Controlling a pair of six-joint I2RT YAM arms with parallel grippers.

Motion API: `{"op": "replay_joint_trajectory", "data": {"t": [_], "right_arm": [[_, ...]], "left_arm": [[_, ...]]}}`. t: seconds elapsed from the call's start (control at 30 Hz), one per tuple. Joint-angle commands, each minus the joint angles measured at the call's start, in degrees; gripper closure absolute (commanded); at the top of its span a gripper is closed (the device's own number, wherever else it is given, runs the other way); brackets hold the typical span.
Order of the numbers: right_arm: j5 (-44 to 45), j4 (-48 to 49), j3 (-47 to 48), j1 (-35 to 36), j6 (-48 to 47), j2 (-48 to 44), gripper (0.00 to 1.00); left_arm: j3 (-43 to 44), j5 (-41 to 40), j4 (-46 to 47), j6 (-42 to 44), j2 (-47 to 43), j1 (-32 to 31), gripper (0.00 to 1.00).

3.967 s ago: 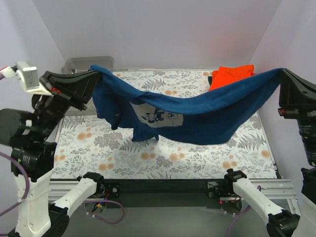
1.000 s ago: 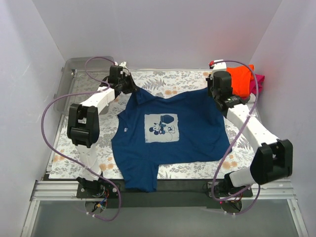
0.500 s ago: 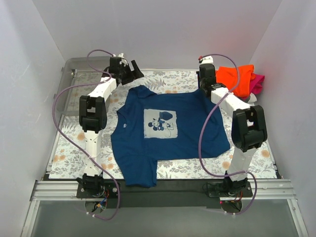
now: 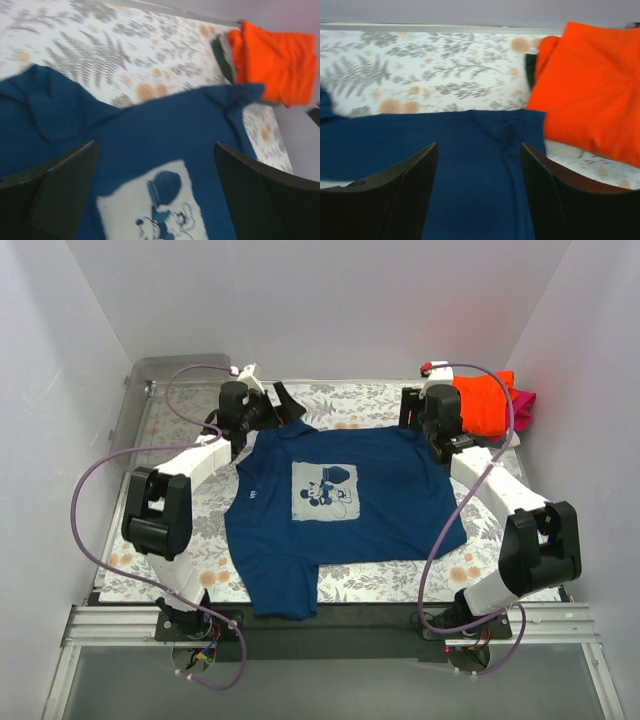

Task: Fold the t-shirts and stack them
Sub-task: Flatten the tshirt out

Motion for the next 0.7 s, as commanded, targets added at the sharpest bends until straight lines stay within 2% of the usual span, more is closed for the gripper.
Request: {"op": "replay_joint_trajectory", "data": {"t": [0.0, 0.2, 0.67], "right_arm": [[-12.7, 3.5, -6.8, 0.6, 3.4, -3.3, 0.40], [-20.1, 3.6, -13.4, 1.4, 6.0, -0.7, 0.44], [-22.0, 2.7, -18.9, 4.0, 8.7, 5.4, 0.48]], "left_arm": [[-9.4, -0.1, 9.4, -1.3, -7.0, -3.2, 0.08], [-20.6, 0.0, 13.8, -3.8, -8.0, -6.6, 0.08], [-33.6, -5.0, 14.3, -4.2, -8.6, -9.0, 0.07]]}}
